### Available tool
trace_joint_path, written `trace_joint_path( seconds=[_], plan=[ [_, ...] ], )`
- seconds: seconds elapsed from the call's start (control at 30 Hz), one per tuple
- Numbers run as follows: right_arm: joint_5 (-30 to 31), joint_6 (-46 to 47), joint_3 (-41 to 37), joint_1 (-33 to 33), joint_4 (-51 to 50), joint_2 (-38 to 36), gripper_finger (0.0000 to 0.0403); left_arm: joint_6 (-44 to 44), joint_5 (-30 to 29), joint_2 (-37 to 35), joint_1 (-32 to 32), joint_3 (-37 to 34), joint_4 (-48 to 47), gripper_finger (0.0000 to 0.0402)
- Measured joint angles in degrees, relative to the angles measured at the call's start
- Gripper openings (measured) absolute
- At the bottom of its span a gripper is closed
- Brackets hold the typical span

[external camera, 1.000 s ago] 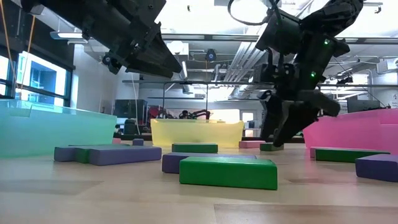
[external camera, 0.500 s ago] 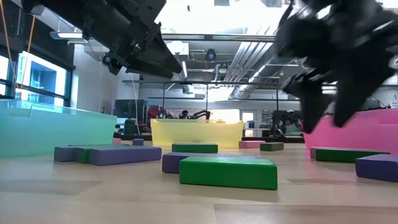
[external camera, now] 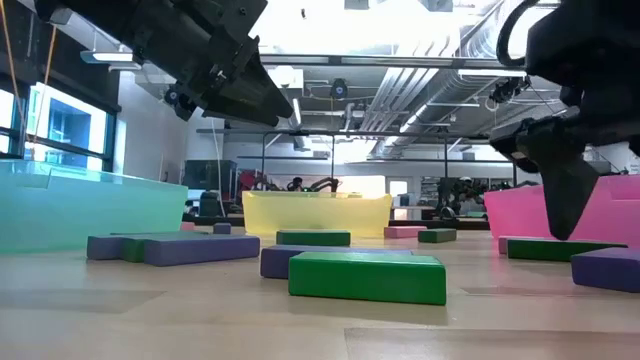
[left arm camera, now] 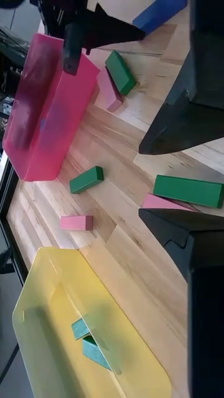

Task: Sort blocks
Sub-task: Put the blue block into the pink bin

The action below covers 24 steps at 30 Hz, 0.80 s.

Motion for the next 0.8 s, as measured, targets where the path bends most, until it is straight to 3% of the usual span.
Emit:
trace_joint_path(
  seconds=[0.17, 0.5, 0.67, 0.8],
  plan=[
    [-0.4, -2.5, -2.1, 0.0, 1.1, 0.0, 0.0214, 0.2, 0.0, 0.0, 0.0, 0.0, 0.0, 0.0137],
    [-0.6, 1.0, -7.4, 0.0, 11.0, 0.0, 0.0086, 0.4, 0.0, 0.0, 0.0, 0.0, 0.0, 0.0137],
    [4.8, 1.6, -2.2, 1.2, 10.5, -0.7, 0.0071, 0.4, 0.0, 0.0, 0.0, 0.0, 0.0, 0.0137],
    [19.1, 3.3, 3.2, 3.5, -0.9, -4.4, 0.0071, 0.4, 0.0, 0.0, 0.0, 0.0, 0.0, 0.0137]
  ],
)
